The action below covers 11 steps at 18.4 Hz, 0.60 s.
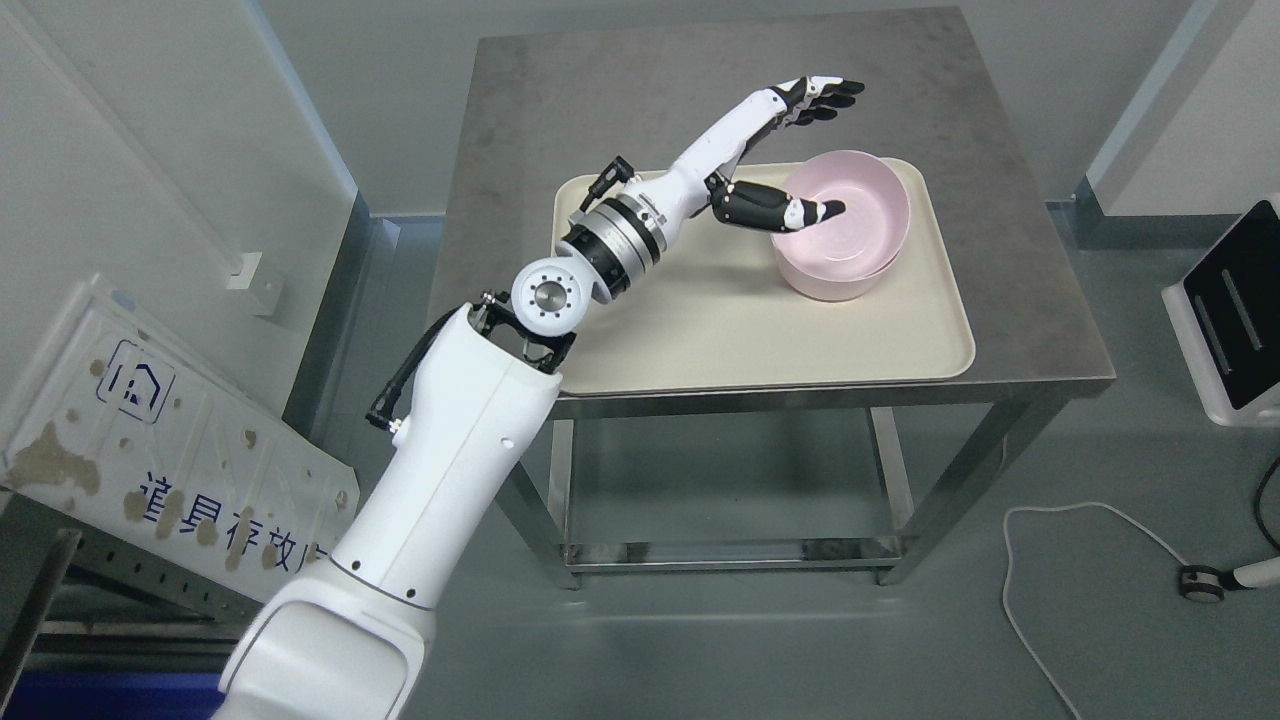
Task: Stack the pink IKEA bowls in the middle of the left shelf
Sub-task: 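Lower the held bowl into the other pink bowl, nesting them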
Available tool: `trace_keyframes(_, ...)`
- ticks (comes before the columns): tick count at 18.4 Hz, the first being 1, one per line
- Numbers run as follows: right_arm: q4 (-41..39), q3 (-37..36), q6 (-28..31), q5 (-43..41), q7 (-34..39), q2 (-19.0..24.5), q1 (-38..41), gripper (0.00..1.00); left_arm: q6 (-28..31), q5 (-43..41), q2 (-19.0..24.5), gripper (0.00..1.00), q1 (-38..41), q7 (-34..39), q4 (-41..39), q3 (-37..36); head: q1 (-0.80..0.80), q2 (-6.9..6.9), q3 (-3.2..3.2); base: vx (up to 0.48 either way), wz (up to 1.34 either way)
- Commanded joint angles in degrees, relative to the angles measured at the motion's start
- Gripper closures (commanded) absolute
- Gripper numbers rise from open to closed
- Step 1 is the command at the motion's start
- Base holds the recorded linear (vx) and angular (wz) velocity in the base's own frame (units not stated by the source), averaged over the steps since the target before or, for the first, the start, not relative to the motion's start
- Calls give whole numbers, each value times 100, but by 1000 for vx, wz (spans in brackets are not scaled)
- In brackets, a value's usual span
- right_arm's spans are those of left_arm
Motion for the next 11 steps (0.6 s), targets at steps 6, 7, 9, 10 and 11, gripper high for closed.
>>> trace_keyframes(6, 0, -62, 2, 44, 4, -100, 0, 0, -25, -2859, 95, 22, 579, -116, -1049, -682, 0, 0, 0, 0, 0)
trace_keyframes(7, 0, -62, 2, 44, 4, -100, 0, 0, 1, -3149, 95, 23, 465, -125, -865, -682, 0, 0, 0, 0, 0)
trace_keyframes(9, 0, -62, 2, 44, 4, -100, 0, 0, 159, -3624, 95, 26, 280, -177, -670, -691, 0, 0, 0, 0, 0)
trace_keyframes(10, 0, -62, 2, 44, 4, -100, 0, 0, 281, -3870, 95, 26, 244, -334, -600, -700, 0, 0, 0, 0, 0)
trace_keyframes(11, 0, -62, 2, 44, 4, -100, 0, 0, 439, -4151, 95, 26, 244, -580, -521, -700, 0, 0, 0, 0, 0)
